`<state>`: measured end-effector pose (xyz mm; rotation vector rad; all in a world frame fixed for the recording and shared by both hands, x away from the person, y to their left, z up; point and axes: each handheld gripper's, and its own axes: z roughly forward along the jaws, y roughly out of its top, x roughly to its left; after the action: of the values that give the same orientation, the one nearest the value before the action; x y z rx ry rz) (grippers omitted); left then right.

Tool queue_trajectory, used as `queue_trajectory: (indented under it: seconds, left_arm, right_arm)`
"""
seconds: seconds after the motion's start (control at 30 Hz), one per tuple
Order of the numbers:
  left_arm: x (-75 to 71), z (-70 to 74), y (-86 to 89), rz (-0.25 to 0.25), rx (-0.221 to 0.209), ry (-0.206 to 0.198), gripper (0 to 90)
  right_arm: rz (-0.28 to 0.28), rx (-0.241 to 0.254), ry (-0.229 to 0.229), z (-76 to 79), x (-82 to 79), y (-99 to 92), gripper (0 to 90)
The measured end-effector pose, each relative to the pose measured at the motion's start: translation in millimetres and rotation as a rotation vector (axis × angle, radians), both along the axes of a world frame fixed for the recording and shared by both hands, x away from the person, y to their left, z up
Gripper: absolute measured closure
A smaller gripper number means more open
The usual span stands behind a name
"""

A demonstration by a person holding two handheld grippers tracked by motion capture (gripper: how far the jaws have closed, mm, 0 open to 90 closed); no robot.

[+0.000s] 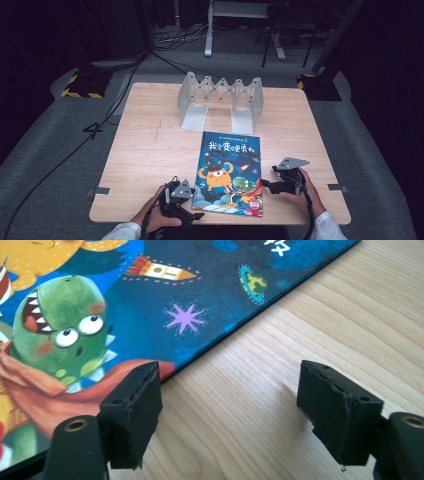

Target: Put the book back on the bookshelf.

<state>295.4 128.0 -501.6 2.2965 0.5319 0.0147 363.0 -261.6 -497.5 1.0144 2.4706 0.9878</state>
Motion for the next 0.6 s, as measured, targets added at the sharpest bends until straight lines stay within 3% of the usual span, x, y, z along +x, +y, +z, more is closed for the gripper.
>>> queue_trajectory:
  seconds: [0.17,0.37,0.4,0.6]
  left_arm:
    - [-1.3,-0.4,-11.3,-0.023,0.014,-0.025,15.6]
    - [-1.8,-0.7,-24.4,-0.013,0.04,-0.059,15.5]
    - [-2.1,-1.1,-29.5,-0.008,0.077,-0.1,15.5]
    - [-1.0,-2.6,-26.9,0.004,0.055,-0.111,18.1]
  right_arm:
    - [0.01,0.001,0.001,0.0,-8.0,-8.1,26.9]
    - [0.016,-0.01,0.013,1.4,-19.6,-18.4,27.0]
    - [0.02,-0.016,0.015,1.9,-21.3,-20.3,27.0]
    - [0.031,-0.043,0.04,4.8,-27.5,-23.2,27.0]
